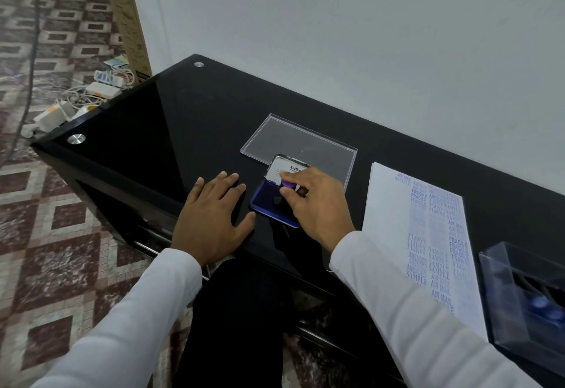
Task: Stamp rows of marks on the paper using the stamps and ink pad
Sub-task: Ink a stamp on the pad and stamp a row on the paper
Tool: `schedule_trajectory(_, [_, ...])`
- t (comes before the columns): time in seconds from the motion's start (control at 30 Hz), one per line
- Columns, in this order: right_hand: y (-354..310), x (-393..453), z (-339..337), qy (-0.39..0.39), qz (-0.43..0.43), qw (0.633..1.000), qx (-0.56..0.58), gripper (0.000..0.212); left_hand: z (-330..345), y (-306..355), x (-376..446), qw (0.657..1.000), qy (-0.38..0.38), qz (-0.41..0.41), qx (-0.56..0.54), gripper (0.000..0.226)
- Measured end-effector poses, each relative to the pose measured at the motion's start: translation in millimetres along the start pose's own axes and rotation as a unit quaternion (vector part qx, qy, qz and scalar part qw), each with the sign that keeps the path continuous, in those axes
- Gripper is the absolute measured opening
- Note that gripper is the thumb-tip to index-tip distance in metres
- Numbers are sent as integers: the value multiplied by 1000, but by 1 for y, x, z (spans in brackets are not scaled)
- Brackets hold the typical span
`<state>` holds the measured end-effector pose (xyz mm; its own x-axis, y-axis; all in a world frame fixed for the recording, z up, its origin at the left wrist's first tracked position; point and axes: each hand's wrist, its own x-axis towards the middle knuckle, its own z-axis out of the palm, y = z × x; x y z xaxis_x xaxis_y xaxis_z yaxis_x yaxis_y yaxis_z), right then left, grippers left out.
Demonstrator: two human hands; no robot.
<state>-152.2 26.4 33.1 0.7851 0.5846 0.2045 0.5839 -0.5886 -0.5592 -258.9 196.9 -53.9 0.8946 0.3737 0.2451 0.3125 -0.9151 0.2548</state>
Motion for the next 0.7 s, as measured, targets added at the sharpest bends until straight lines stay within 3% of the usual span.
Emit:
schedule_trajectory(0.27, [3,-4,1,14,1,998,53,23,1,0,0,1000,-1,2,-4,73])
schedule_trajectory(0.7, [5,3,0,-10,-11,1000,7,34,-1,0,-1,1000,5,4,-12,73])
